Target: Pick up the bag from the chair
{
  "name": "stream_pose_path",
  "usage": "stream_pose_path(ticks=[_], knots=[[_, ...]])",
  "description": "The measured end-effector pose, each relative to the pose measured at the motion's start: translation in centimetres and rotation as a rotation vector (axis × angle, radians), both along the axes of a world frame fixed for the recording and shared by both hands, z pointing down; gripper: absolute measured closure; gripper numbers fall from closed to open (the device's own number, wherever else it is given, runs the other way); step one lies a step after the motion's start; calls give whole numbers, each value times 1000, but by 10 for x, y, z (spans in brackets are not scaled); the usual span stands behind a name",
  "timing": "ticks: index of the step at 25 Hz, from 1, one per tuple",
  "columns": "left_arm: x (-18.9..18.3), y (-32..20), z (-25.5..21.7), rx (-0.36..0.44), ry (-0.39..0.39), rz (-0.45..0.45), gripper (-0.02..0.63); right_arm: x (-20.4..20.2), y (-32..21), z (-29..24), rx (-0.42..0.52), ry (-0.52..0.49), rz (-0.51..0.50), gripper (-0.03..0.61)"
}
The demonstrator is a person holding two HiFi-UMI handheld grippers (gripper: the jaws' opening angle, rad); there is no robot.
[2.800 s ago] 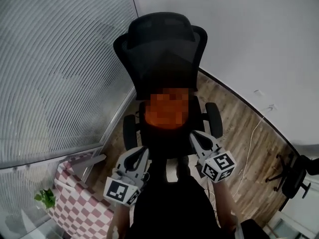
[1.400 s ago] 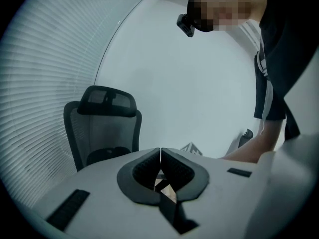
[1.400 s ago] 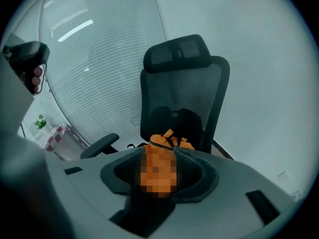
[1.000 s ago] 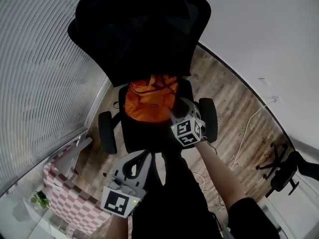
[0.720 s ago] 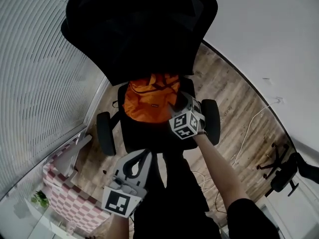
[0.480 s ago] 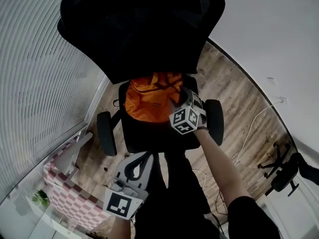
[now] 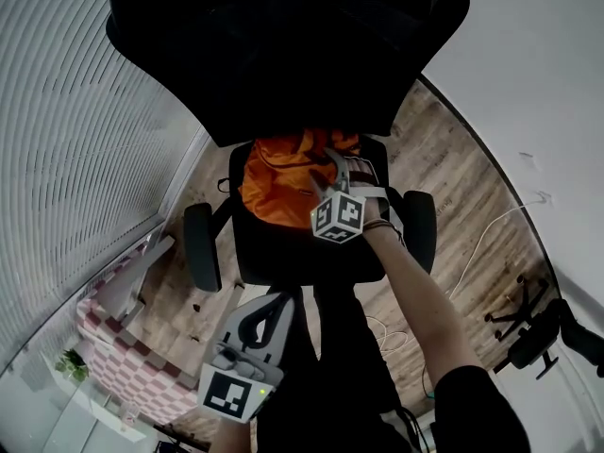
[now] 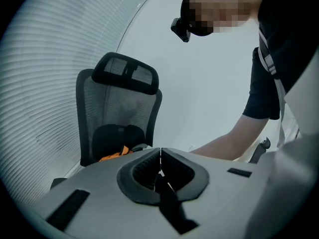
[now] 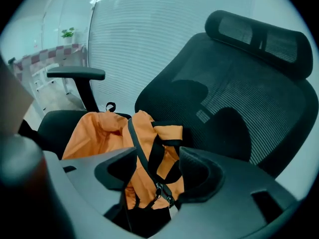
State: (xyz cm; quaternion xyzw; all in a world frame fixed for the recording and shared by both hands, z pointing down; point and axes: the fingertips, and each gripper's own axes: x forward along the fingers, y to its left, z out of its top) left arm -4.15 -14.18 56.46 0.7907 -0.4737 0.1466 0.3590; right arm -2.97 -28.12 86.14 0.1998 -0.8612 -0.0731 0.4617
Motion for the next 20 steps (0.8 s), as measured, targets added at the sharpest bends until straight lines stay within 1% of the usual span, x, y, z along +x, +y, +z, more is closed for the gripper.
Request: stream_pose_path(ticks=[2,6,7,8,9,12,13,15,20], knots=[[-5,0,2,-1,-4,-19,580,-3,-3,9,8,40,-26,309],[-12,-1,-1,4,-11,-44,580,-1,-10,17,12,86,-33,378],[-13,-1,-2,5,-13,-46,580,0,-10,18,7,91,-31,406],[-13,0,-3,6,-14,-48,580,1,-9,17,0,93,-26,454],[-14,0,-5,6,-14,-49,580,1,-8,17,-8,92,-21,476],[-13,2,-8,12,-16,-49,580,1,-5,12,-37,78,-6,485],[-13,2,-9,14,-16,-48,580,0,-4,10,-50,70,-1,521],[-11,2,-12,22,-14,-50,580,0,-1,5,-86,47,8,538],[-9,6,-20,41,-15,-50,580,-1,12,-9,-163,5,17,551]])
